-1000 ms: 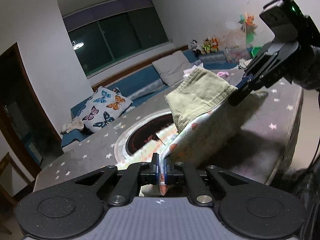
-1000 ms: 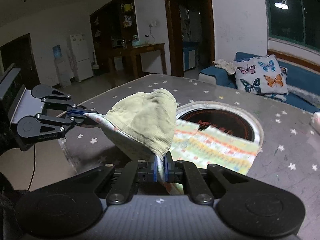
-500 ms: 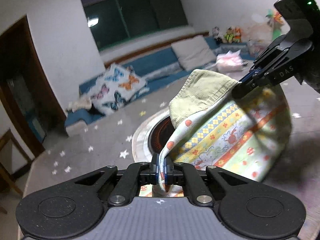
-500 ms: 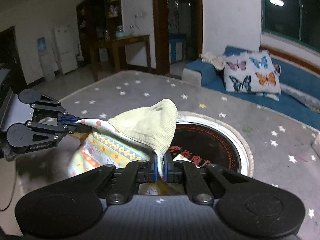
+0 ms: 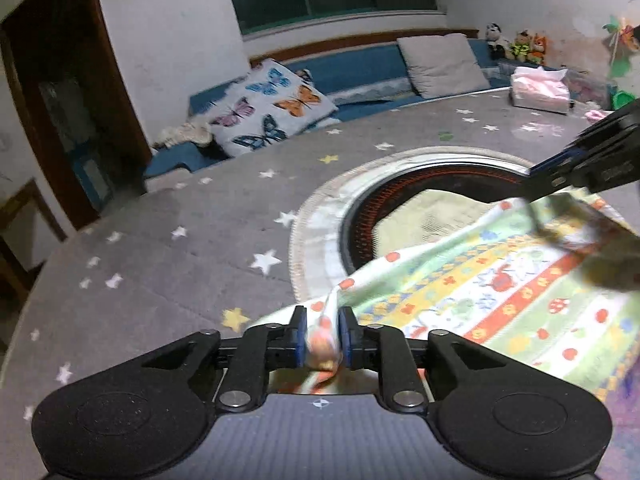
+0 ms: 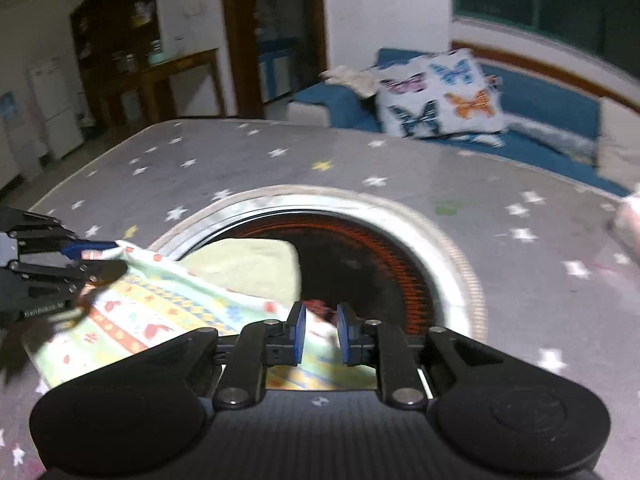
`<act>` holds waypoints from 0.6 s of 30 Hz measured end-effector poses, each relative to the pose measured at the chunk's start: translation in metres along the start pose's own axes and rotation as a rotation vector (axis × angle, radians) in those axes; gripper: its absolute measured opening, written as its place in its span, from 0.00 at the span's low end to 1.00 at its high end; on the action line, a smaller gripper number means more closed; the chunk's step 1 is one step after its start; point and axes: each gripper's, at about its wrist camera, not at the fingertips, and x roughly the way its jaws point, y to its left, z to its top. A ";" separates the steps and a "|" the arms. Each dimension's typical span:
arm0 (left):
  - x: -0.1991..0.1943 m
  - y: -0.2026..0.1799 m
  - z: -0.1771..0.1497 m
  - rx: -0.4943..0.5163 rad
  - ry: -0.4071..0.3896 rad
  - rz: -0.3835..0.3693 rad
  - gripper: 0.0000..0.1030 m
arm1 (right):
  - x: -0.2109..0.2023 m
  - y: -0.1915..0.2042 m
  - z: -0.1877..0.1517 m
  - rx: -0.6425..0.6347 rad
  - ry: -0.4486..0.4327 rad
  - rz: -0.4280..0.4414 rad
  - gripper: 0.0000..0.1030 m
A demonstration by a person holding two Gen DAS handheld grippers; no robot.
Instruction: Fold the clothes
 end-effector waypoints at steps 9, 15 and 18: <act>0.006 0.014 0.011 -0.058 0.000 0.063 0.21 | -0.028 0.008 -0.035 -0.006 0.030 0.091 0.17; -0.011 0.025 0.012 -0.076 -0.028 0.087 0.20 | -0.008 -0.024 -0.037 0.100 0.042 0.019 0.12; -0.026 0.029 0.015 -0.096 -0.054 0.044 0.20 | -0.010 -0.030 -0.030 0.100 0.025 -0.042 0.14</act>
